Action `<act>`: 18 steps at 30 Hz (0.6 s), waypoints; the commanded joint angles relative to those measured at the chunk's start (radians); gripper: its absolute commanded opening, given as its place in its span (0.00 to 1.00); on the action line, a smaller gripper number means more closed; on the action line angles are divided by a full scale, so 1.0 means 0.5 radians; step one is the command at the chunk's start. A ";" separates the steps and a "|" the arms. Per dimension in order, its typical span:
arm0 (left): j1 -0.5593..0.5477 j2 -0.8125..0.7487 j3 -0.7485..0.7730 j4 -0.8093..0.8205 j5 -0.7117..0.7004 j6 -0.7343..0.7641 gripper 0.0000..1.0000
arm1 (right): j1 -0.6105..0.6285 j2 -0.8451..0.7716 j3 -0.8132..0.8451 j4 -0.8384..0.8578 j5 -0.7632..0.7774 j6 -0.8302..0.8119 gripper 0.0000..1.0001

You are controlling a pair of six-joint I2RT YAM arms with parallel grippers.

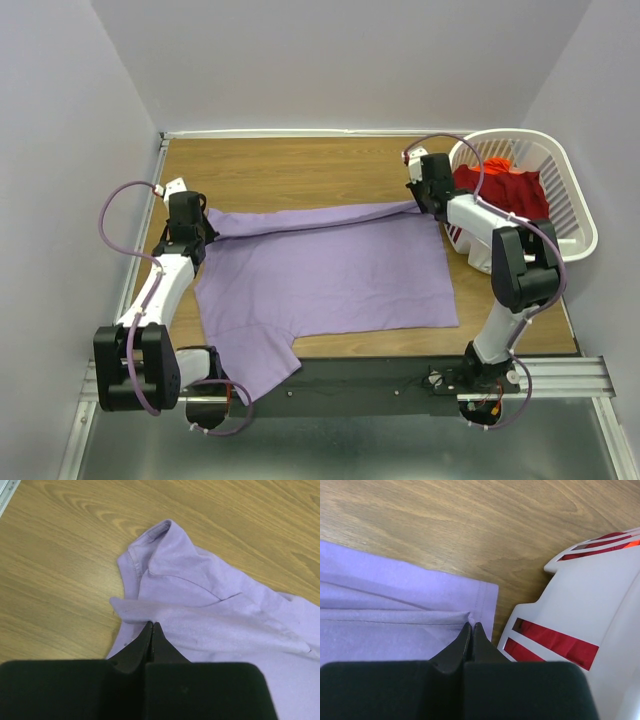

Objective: Fold and stack the t-shirts
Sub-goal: Fold the tshirt

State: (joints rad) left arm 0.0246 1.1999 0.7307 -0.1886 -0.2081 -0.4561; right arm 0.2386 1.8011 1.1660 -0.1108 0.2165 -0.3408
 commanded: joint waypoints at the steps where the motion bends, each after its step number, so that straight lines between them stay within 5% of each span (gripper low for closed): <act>1: -0.006 -0.062 0.008 0.028 -0.022 -0.021 0.00 | 0.020 -0.096 -0.006 -0.045 -0.019 0.016 0.01; 18: -0.006 -0.203 -0.212 0.040 0.069 -0.106 0.00 | 0.044 -0.114 -0.194 -0.082 0.073 0.096 0.05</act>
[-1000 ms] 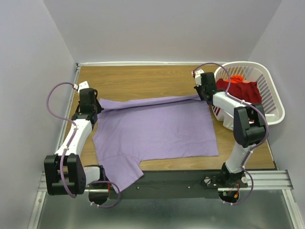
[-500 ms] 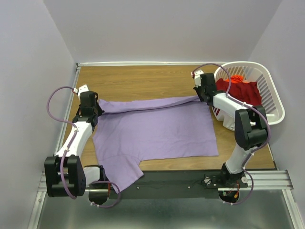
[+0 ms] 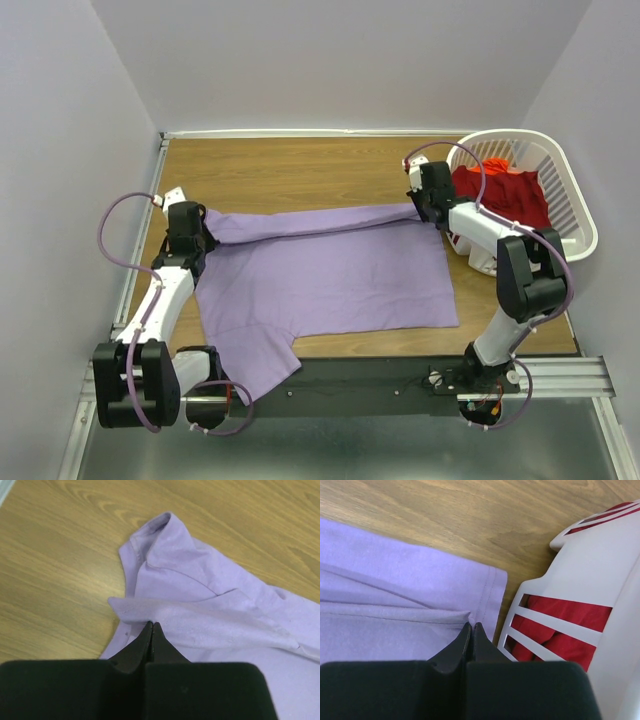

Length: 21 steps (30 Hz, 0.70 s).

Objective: Fold and stack the t-shirts
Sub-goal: Fold the tshirt

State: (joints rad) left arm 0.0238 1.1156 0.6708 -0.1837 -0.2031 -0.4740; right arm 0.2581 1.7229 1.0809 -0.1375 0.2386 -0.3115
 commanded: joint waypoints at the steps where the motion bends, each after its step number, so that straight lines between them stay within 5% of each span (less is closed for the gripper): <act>1: -0.005 -0.025 -0.108 0.048 0.090 -0.086 0.00 | 0.008 0.079 -0.020 -0.032 0.005 0.037 0.08; 12: -0.002 -0.081 -0.237 0.100 0.133 -0.239 0.00 | 0.021 0.113 -0.014 -0.099 0.038 0.016 0.09; 21: -0.005 -0.194 -0.311 0.097 0.185 -0.282 0.00 | 0.067 0.073 0.029 -0.194 -0.026 0.049 0.29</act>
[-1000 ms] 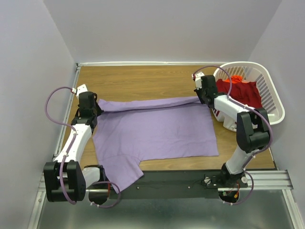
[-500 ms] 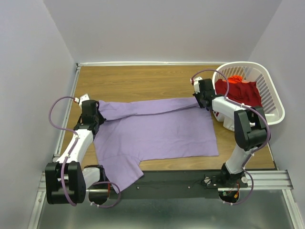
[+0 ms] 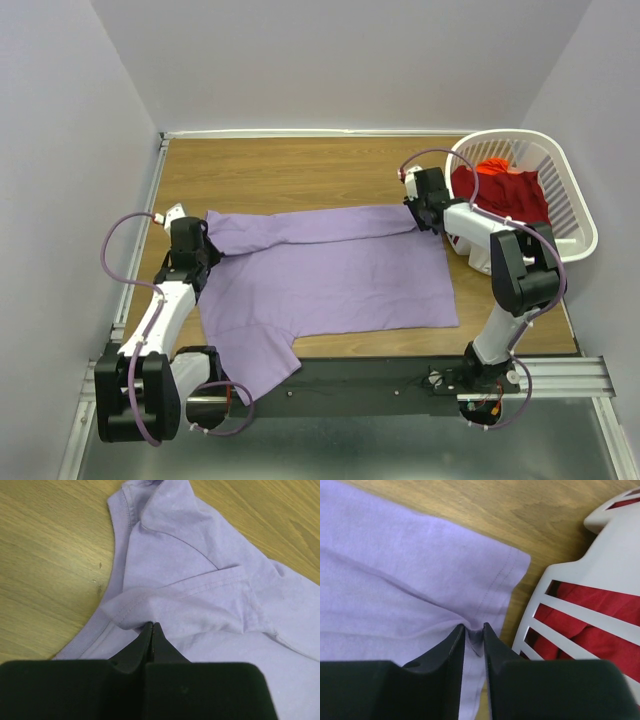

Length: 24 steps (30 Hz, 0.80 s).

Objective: Fold and stack the t-shirts
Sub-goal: Fold the tshirt

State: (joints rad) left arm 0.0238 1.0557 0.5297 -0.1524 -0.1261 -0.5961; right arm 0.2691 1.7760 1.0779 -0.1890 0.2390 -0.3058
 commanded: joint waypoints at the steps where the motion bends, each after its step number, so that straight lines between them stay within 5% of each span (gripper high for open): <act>1: -0.005 -0.086 -0.025 0.032 0.034 -0.032 0.00 | 0.051 -0.048 0.044 -0.104 -0.051 0.041 0.37; 9: -0.005 -0.133 -0.007 -0.017 0.090 0.011 0.00 | 0.140 -0.266 0.099 -0.183 -0.226 0.151 0.69; 24: -0.005 -0.323 0.085 -0.244 0.044 0.008 0.00 | 0.146 -0.272 0.121 -0.180 -0.414 0.268 0.70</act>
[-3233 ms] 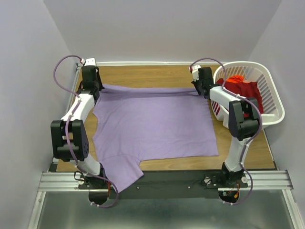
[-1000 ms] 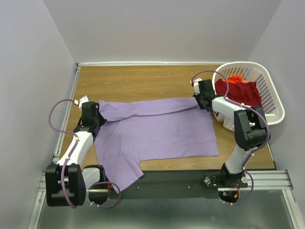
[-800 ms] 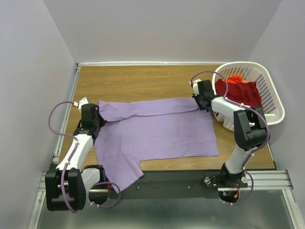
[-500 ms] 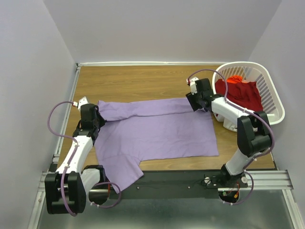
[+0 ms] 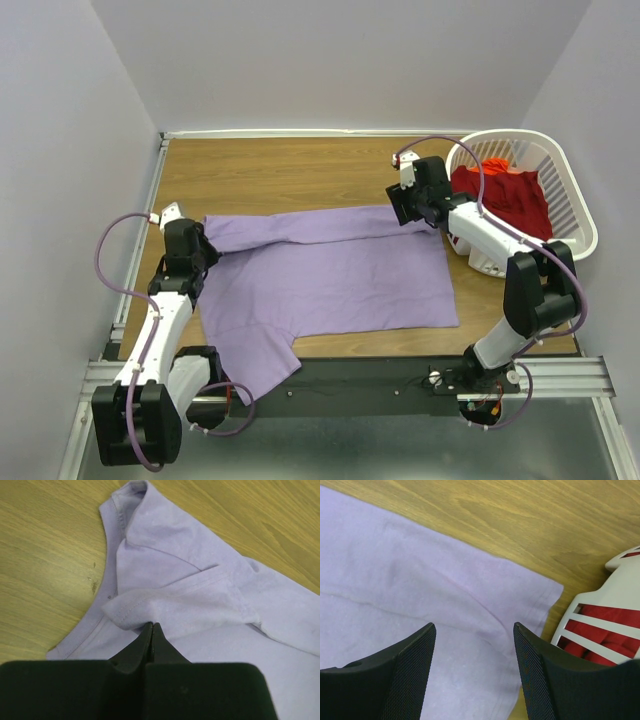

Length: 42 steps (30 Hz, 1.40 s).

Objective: Fold and stack the t-shirts
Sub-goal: Fold the tshirt

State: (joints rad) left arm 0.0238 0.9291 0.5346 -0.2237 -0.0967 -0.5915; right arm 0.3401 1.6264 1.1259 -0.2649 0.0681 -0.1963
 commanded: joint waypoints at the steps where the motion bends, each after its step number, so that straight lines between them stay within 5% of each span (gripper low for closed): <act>1: -0.005 -0.082 0.069 -0.102 -0.015 -0.004 0.00 | 0.004 0.030 0.028 -0.025 -0.078 0.052 0.70; 5: -0.005 -0.070 0.017 -0.083 -0.012 -0.035 0.01 | 0.004 0.039 0.040 -0.019 -0.096 0.058 0.70; 8: -0.005 -0.057 -0.017 -0.065 0.012 -0.084 0.14 | 0.001 0.048 0.043 -0.019 -0.115 0.064 0.70; 12: -0.005 -0.121 -0.017 -0.123 -0.027 -0.173 0.67 | 0.004 0.073 0.031 -0.013 -0.124 0.077 0.70; 13: -0.005 -0.204 -0.011 -0.138 -0.100 -0.216 0.73 | 0.004 0.076 0.031 -0.013 -0.124 0.080 0.70; 17: -0.002 -0.318 0.047 -0.096 -0.297 -0.189 0.74 | 0.004 0.103 0.046 -0.013 -0.182 0.113 0.70; 21: -0.002 -0.052 0.176 0.042 -0.291 0.007 0.74 | 0.004 0.149 0.116 -0.004 -0.271 0.181 0.70; 29: -0.002 0.733 0.437 0.211 -0.080 0.284 0.74 | 0.120 0.254 0.205 0.082 -0.859 0.236 0.65; 42: -0.167 0.964 0.498 0.334 0.451 0.618 0.83 | 0.418 0.530 0.313 0.189 -1.035 0.319 0.64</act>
State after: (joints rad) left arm -0.0097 1.4044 0.7475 -0.1070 0.0364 -0.3607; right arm 0.5457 1.8862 1.2762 -0.1993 -0.4038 -0.0559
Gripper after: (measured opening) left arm 0.823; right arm 0.648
